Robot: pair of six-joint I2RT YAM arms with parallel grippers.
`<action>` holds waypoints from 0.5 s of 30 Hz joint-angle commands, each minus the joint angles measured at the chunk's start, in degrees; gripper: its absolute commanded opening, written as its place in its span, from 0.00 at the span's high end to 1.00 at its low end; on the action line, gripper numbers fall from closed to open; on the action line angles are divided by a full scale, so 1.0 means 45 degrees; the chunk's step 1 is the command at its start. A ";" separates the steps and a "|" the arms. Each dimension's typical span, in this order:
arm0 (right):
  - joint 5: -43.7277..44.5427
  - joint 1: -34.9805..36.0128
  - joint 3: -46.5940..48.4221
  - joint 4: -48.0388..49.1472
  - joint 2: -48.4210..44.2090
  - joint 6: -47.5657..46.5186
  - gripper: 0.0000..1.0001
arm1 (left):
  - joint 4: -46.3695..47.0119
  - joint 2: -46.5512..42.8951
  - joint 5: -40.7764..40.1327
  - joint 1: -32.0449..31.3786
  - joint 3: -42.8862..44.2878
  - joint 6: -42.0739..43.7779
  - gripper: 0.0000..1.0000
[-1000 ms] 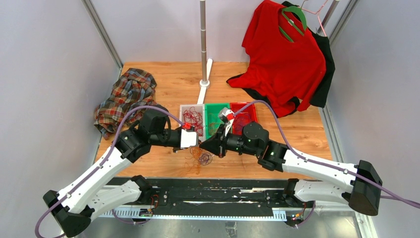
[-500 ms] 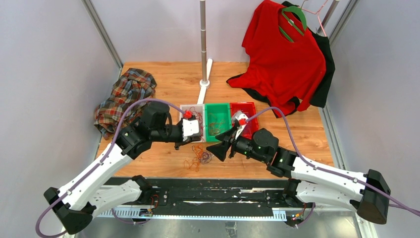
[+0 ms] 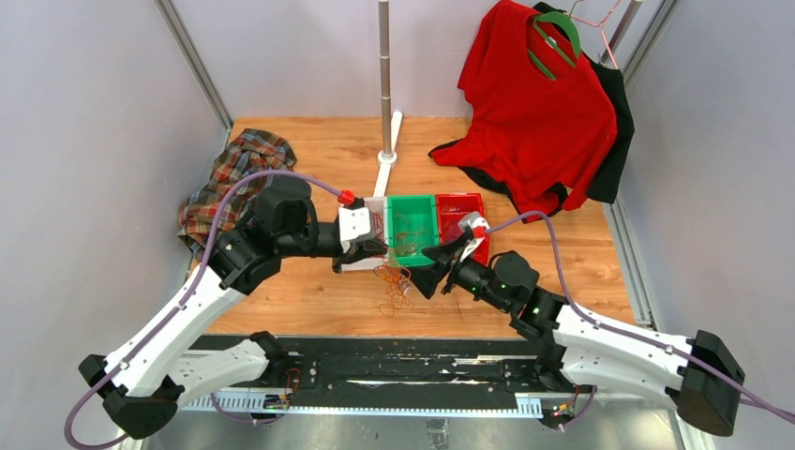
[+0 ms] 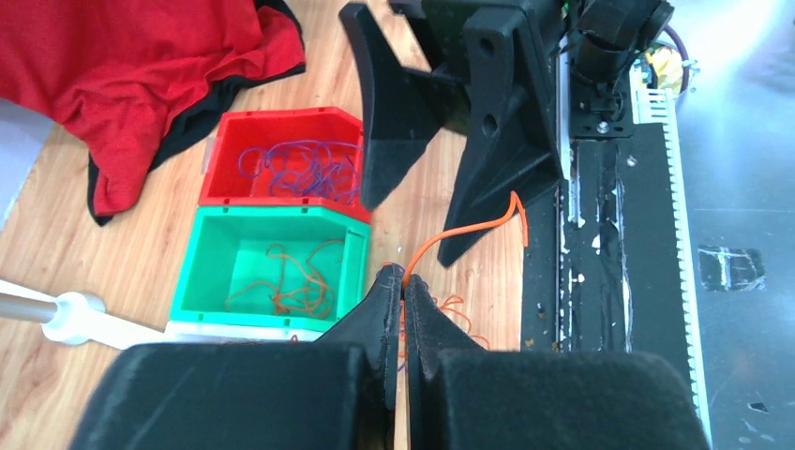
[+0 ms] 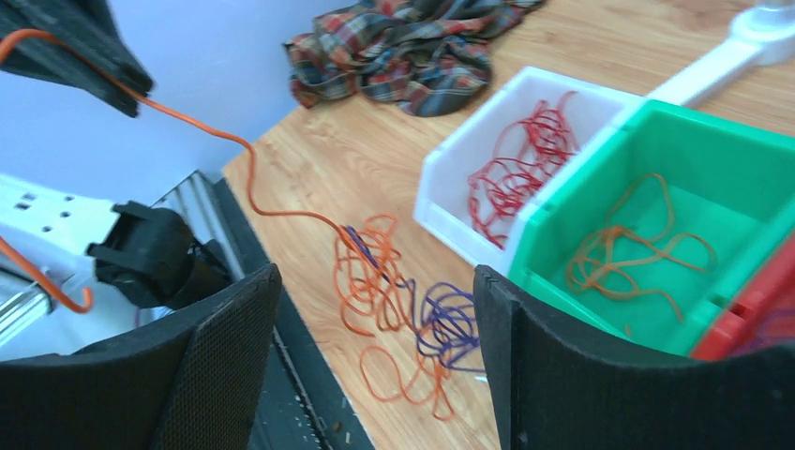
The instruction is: Untangle the cables
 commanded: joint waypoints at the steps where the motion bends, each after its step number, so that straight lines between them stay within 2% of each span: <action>1: -0.2172 -0.0072 0.0889 0.2739 0.1281 0.0214 0.26 | 0.0196 0.0382 0.0757 -0.0070 0.0783 -0.0016 1.00; 4: -0.3240 -0.0072 0.1735 0.3076 0.2279 0.0205 0.27 | 0.0197 0.0779 0.0828 -0.0070 0.1398 0.0029 1.00; 7: -0.3267 -0.0057 0.2236 0.3292 0.3148 0.0293 0.29 | 0.0196 0.0979 0.0977 -0.0080 0.1898 -0.0040 1.00; 15: -0.2705 -0.0072 0.2309 0.4174 0.4891 0.0835 0.51 | -0.0173 0.1318 0.2102 -0.0088 0.3965 -0.0545 1.00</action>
